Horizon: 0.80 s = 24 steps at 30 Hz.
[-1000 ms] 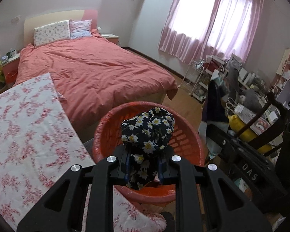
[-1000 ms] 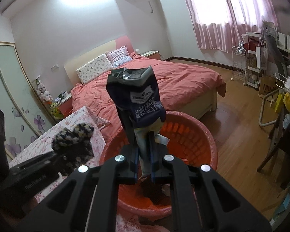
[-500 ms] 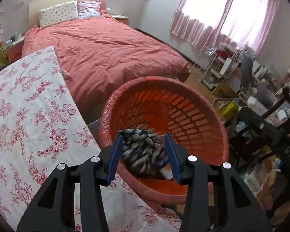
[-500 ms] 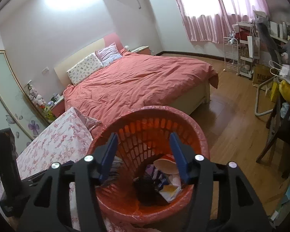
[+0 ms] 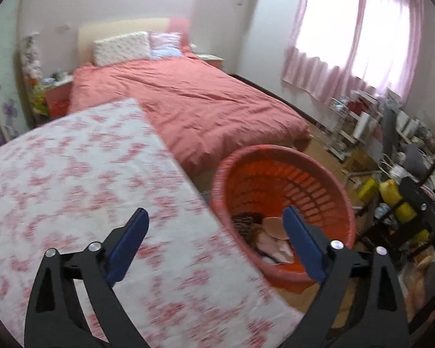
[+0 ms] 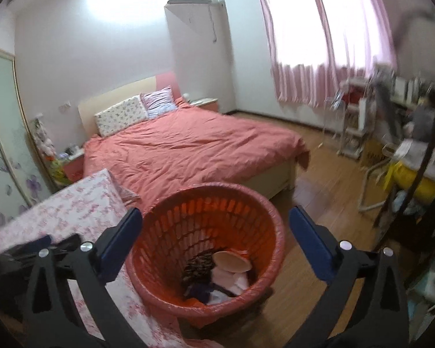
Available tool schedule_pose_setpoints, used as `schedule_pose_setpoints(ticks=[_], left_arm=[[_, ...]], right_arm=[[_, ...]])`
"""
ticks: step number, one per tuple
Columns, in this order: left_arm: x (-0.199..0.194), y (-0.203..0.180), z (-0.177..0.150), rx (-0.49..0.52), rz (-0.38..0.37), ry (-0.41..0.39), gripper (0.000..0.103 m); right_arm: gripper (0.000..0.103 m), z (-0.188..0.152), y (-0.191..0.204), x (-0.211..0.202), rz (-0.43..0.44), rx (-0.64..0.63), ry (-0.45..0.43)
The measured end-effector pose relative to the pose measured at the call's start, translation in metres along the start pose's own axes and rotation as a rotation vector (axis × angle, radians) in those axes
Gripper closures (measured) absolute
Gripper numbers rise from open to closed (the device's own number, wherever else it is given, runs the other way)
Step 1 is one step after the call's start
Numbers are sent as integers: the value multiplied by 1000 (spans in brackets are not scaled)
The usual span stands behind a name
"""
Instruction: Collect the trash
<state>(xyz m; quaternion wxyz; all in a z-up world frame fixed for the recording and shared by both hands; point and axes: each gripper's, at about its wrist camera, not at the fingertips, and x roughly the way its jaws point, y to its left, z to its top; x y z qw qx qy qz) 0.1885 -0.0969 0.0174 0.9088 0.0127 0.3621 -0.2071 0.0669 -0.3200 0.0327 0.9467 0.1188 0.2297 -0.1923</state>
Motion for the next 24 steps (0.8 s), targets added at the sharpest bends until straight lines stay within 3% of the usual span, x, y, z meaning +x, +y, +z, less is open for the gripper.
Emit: schedule_pose_setpoints(ticks=[4,7,12,20,24], left_arm=[[-25,20,-15,-34,152,-11,2],[-44,29,-29,-37,217,-32,2],[-78,43,-55,-65,273,-98,2],[-127,45,-93,-110,375,-252,2],[-137,43,-109,-122,391,-275,2]], right_arm=[[4,-8,21,-25,-69,-103,-54],[4,-19,34,-48,-112,-170,-126],[4,-42,43,-81,-101,-159,-198],[4,-69,45,-122,-71,-95,-170],[4,-82,55,-134,-87,-124,-170]])
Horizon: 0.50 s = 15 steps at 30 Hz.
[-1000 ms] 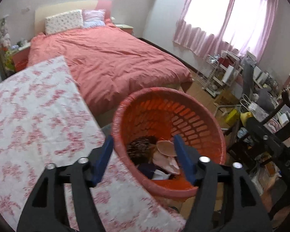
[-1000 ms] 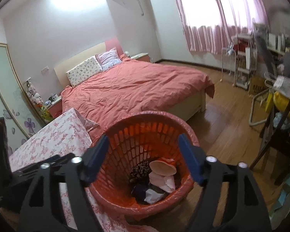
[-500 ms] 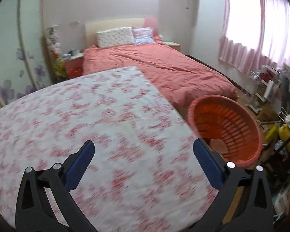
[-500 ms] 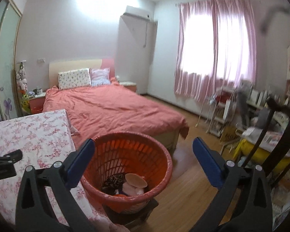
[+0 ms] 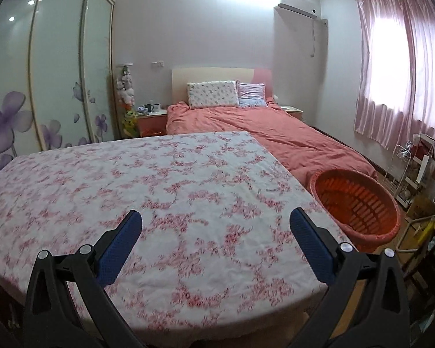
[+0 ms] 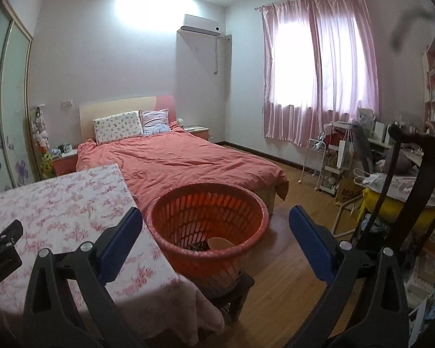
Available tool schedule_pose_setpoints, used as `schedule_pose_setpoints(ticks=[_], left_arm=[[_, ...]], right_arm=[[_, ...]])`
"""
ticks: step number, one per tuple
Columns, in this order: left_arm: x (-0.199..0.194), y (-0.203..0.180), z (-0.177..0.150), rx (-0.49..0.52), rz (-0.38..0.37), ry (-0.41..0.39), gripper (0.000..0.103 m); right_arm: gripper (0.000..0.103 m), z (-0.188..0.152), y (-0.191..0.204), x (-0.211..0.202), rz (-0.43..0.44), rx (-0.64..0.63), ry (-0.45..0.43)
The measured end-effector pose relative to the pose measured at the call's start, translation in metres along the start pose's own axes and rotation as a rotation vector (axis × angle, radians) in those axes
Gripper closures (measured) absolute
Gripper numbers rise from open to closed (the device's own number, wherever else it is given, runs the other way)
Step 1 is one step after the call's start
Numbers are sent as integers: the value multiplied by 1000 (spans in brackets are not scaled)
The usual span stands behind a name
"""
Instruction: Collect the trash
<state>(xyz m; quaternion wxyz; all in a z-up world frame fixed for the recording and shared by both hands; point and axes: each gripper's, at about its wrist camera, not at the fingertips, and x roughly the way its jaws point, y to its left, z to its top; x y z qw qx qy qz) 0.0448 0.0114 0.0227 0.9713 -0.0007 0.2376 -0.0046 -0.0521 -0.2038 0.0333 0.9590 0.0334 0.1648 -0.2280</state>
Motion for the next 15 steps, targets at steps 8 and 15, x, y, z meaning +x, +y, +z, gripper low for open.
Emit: schedule_pose_setpoints(ticks=[8,15], left_arm=[[-8,1,-19,-4,14,29,2],[-11,0,-30,-8,1,59,2]], right_arm=[[4,-18,13,-8,20,-36,61],[4,-29,17,-7,27,-42,107]])
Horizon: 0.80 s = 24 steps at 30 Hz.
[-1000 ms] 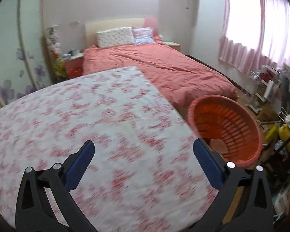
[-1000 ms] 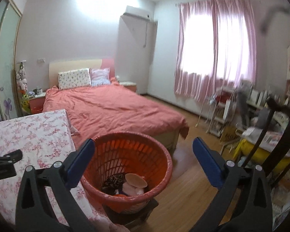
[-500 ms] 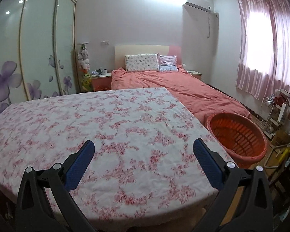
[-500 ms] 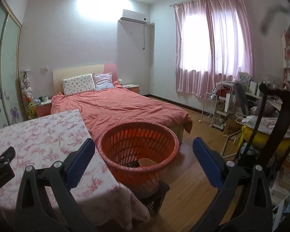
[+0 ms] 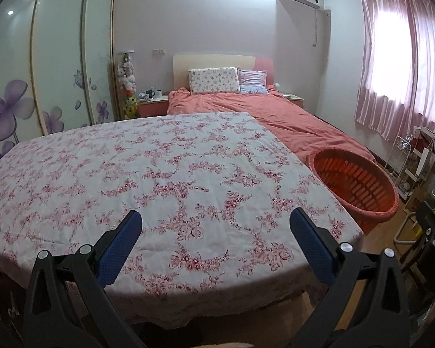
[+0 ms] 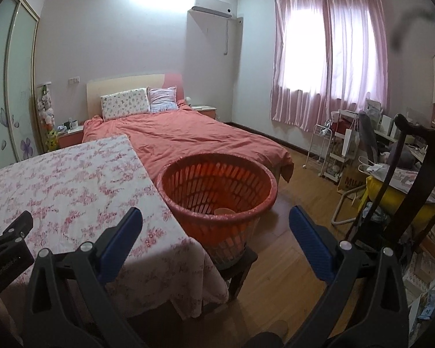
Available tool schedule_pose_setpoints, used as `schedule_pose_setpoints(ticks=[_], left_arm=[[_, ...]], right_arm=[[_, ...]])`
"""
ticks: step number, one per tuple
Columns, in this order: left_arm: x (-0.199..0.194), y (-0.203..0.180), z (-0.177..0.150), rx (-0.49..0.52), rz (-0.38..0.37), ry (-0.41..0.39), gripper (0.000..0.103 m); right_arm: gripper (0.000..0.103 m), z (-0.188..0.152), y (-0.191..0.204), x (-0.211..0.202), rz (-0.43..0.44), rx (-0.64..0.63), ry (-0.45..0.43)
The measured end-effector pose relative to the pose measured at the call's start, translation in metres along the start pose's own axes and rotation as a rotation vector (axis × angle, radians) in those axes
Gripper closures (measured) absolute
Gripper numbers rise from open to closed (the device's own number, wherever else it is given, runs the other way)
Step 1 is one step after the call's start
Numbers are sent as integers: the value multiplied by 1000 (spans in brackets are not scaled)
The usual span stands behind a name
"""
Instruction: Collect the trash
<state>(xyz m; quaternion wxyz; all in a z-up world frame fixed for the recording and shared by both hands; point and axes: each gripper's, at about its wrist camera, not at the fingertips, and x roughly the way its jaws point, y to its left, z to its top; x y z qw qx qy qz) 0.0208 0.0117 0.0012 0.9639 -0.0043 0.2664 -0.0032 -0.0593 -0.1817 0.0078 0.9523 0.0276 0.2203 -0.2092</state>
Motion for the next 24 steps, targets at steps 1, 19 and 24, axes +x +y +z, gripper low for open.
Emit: schedule_pose_setpoints(ticks=[1,19,24], left_arm=[[-1,-1,0,2,0,-2,3],[4,-15,-1,28,0,27,3],[6,-21,0,32,-11,32,3]], right_arm=[[4,-1,0,0,-1,-1,0],[4,0,-4,9,-25,-2,14],[4,2,-6,13,-28,4,21]])
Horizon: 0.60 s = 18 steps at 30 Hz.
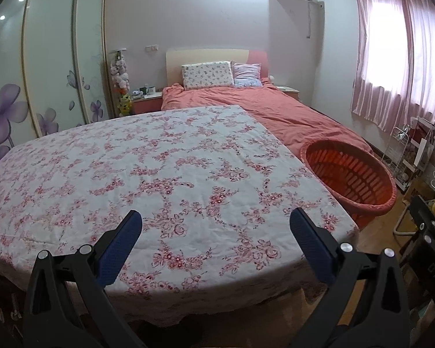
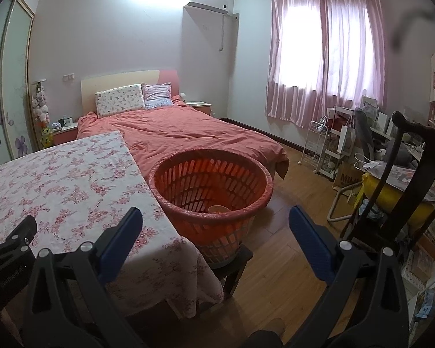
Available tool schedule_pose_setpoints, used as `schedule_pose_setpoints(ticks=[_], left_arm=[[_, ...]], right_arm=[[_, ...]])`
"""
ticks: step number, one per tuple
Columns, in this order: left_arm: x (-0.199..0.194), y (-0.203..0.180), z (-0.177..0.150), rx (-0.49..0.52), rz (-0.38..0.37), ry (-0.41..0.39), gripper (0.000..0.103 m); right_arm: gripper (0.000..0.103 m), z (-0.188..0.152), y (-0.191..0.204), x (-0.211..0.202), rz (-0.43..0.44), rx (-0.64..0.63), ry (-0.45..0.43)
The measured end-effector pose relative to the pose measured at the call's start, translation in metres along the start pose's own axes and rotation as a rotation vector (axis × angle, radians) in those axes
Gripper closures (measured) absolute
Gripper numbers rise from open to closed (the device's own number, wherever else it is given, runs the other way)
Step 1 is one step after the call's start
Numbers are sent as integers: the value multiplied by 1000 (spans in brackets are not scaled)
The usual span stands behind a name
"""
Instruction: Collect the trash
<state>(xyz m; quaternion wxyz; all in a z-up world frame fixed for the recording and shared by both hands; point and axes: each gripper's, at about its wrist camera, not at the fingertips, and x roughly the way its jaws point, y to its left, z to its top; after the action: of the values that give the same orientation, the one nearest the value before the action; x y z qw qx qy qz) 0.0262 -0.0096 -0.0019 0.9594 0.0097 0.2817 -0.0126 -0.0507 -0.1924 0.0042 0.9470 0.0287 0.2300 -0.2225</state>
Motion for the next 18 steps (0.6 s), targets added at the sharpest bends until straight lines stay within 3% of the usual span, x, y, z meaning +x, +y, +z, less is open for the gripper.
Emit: schedule_pose_setpoints(ticks=[18], left_arm=[[4,2,1,-26,-6,11,3]], right_arm=[[4,-1,1,8,15,-1,28]])
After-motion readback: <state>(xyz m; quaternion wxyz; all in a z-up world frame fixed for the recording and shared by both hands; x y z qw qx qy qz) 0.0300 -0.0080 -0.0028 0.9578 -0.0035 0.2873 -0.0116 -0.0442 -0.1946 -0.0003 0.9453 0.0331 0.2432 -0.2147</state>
